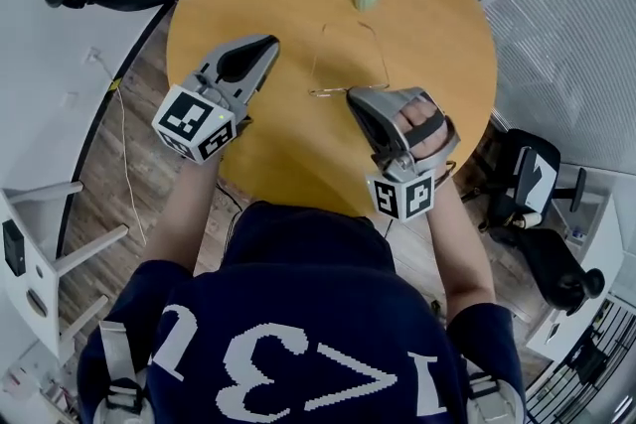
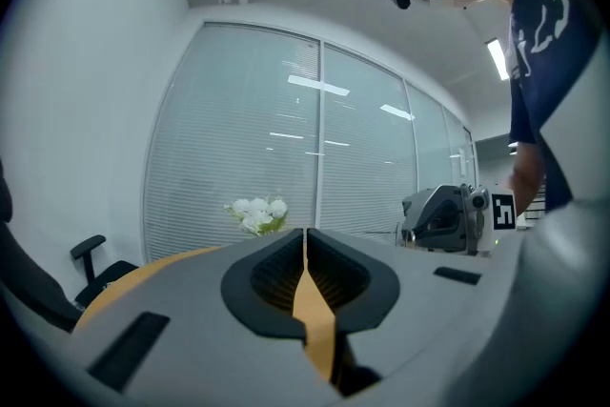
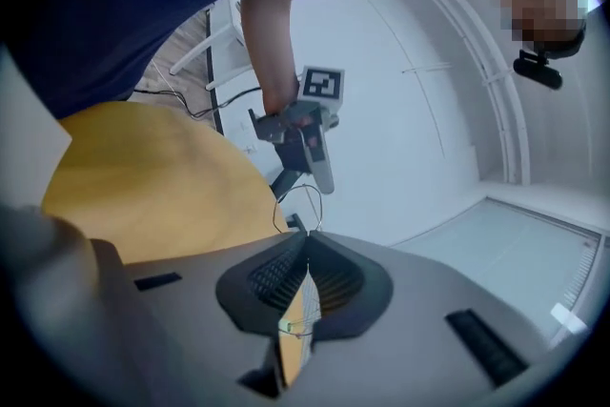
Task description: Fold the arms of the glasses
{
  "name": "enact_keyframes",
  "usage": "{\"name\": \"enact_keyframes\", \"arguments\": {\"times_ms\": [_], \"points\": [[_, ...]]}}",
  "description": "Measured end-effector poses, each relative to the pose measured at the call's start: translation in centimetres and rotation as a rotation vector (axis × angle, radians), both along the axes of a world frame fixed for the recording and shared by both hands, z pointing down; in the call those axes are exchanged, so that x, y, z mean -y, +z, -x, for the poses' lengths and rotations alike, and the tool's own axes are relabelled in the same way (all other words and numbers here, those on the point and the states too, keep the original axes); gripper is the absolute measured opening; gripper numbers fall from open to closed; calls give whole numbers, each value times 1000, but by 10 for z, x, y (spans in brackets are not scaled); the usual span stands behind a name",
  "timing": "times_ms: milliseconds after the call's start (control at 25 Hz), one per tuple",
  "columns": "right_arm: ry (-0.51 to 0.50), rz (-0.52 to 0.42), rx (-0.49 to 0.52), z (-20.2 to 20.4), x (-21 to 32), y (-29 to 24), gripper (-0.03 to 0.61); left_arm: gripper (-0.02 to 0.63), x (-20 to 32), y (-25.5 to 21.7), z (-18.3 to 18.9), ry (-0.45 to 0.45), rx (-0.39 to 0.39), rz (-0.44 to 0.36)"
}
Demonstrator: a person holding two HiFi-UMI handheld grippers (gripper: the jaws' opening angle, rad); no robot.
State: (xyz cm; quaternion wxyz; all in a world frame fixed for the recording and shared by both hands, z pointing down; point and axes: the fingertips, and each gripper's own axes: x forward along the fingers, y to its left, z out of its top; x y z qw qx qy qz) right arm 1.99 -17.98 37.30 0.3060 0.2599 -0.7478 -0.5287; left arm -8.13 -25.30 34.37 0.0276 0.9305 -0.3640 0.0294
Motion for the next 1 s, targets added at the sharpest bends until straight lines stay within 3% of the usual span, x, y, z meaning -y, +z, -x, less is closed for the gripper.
{"name": "enact_keyframes", "arguments": {"times_ms": [160,360,680,800,1000], "points": [[-60,-25,7,8,-23,-18,28,23,5,8,-19,83,19,38],[-81,-25,13,14,-39,-20,28,23,-5,15,-46,204,-19,99],[-84,-21,18,14,-50,-20,28,23,-39,7,-89,423,-16,55],[-73,-19,21,12,-49,-21,28,23,-33,12,-84,365,-12,75],[-63,-30,-3,7,-49,-19,28,25,-14,20,-54,266,-164,233]]}}
